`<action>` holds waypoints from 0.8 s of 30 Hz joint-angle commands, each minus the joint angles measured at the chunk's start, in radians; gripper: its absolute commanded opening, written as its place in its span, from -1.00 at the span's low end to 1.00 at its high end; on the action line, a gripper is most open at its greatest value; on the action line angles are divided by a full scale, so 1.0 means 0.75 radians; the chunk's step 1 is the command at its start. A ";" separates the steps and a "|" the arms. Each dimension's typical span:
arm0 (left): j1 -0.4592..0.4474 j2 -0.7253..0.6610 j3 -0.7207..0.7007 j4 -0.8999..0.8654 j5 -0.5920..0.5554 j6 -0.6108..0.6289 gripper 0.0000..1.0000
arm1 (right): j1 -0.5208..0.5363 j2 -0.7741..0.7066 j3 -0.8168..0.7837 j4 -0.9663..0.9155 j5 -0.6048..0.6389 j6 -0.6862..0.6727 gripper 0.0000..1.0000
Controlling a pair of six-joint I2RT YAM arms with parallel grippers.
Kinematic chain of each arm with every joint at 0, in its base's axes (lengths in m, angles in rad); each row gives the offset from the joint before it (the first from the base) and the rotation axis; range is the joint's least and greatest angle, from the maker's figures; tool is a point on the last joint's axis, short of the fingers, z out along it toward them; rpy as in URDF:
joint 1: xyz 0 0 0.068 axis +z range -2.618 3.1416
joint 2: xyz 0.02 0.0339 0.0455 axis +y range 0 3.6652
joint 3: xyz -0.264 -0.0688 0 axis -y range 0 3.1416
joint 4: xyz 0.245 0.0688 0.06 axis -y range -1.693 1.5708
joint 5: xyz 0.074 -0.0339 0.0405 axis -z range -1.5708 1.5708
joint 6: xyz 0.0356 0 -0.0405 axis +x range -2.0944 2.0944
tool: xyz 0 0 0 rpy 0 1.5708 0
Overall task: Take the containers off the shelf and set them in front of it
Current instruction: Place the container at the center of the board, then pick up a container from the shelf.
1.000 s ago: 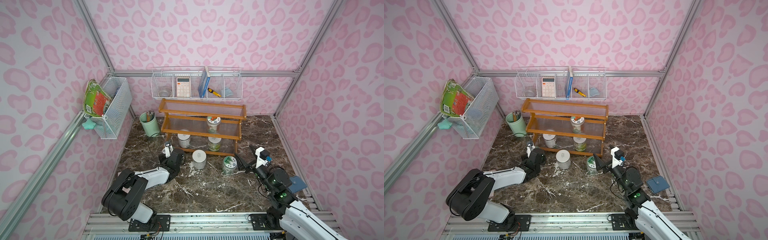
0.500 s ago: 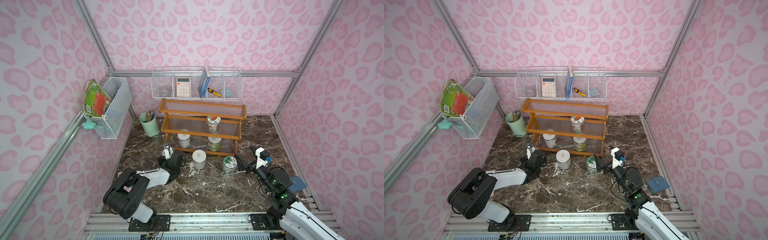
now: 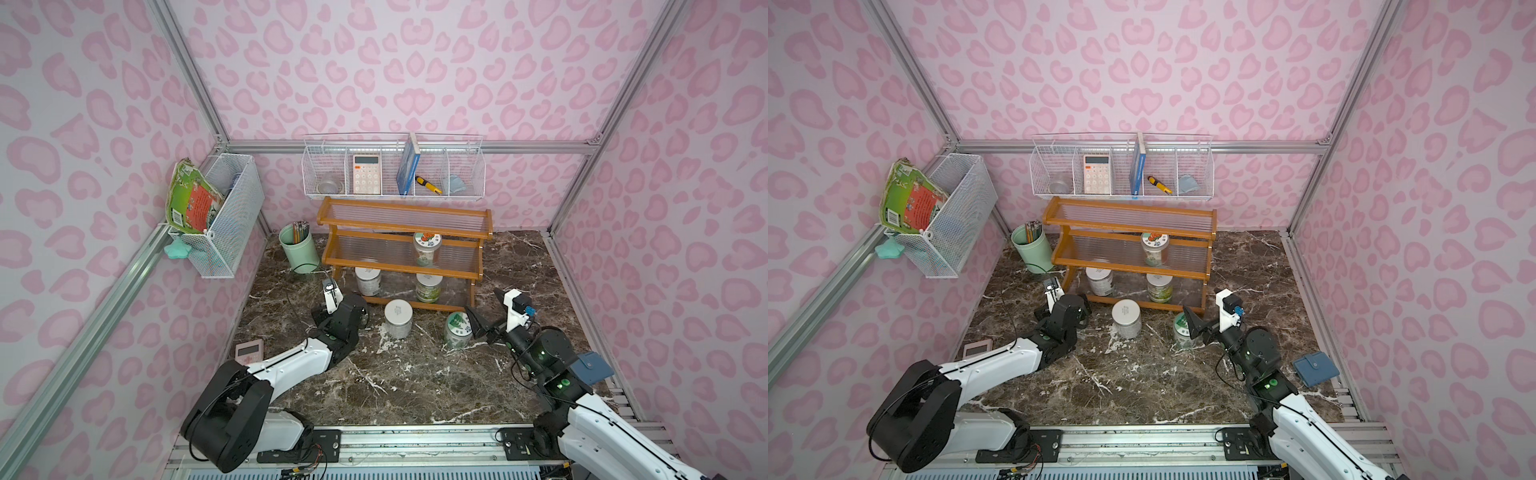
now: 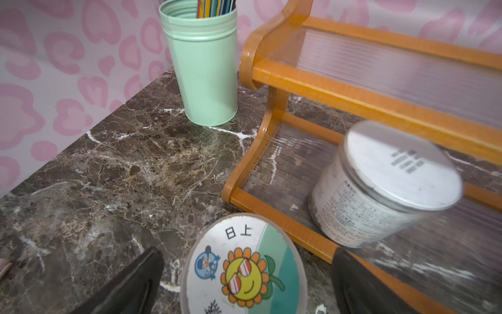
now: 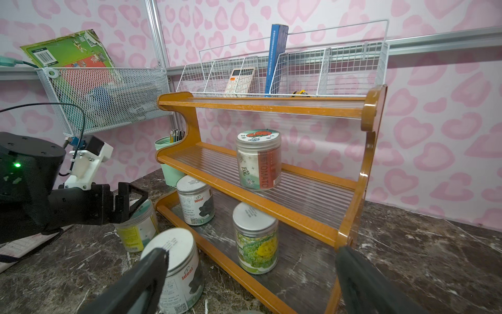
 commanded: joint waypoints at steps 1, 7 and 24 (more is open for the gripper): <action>-0.001 -0.058 0.038 -0.109 -0.012 0.044 0.99 | 0.001 0.063 0.046 0.055 -0.040 -0.001 0.98; -0.003 -0.167 0.109 -0.220 0.082 0.159 0.99 | 0.001 0.277 0.178 0.082 -0.086 -0.023 0.98; 0.012 -0.405 0.195 -0.458 0.775 0.367 0.98 | -0.011 0.842 0.597 0.100 -0.160 -0.119 0.98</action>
